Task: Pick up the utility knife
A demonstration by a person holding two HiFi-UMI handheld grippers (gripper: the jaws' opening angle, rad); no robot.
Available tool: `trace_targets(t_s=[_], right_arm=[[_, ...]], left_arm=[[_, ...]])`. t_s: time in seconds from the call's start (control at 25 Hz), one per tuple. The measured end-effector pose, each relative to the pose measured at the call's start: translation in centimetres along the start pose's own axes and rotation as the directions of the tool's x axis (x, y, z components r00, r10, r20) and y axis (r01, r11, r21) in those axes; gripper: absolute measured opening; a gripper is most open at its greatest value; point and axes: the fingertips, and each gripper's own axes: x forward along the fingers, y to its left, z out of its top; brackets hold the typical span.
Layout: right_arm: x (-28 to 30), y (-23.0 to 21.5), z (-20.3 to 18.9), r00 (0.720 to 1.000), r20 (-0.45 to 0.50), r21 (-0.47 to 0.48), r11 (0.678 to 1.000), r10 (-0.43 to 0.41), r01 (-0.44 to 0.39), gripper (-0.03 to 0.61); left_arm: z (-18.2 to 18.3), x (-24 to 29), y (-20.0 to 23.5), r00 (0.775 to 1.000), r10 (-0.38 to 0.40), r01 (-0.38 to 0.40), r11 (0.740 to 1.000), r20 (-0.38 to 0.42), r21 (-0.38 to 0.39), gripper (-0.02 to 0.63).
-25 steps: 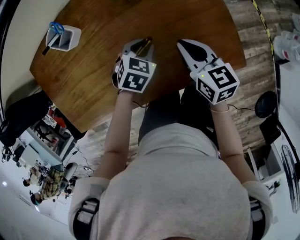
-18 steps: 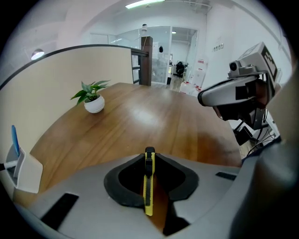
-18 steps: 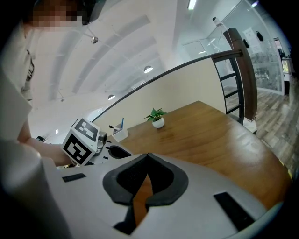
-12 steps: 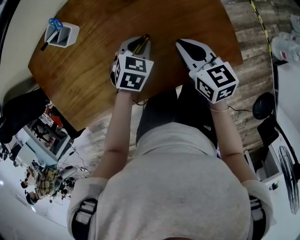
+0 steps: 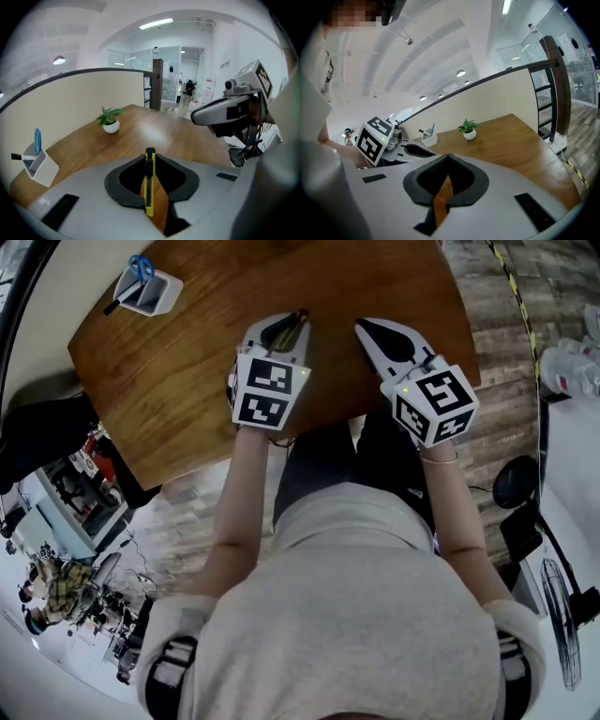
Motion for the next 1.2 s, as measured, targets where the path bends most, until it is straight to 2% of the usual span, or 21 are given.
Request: trace_targets(t_s=[0.24,0.68,0.92,1.2], right_arm=[[-0.1,2.0,2.0,0.999,0.019,-0.048,0.998,0.050,-0.050,0.012],[0.0,5.7,7.0,0.983,0.049,-0.201,0.966,0.178,-0.165,0.012],[0.7,8.0,10.2,0.968,0.068,-0.276,0.937,0.241,-0.214,0.012],[0.8,10.4,13.2,0.946,0.106,-0.344,0.904,0.307,-0.255,0.012]], left_arm=[[2.7,-3.1,0.4,0.993,0.035,-0.033,0.999,0.111,-0.022,0.077],[7.6,-9.2,1.7,0.955,0.111,-0.085,0.991,0.275,-0.104,0.077],[9.7,-12.3,2.8,0.916,0.141,-0.084,0.983,0.377,-0.164,0.077],[11.6,-16.0,3.8,0.852,0.178,-0.066,0.969,0.492,-0.236,0.077]])
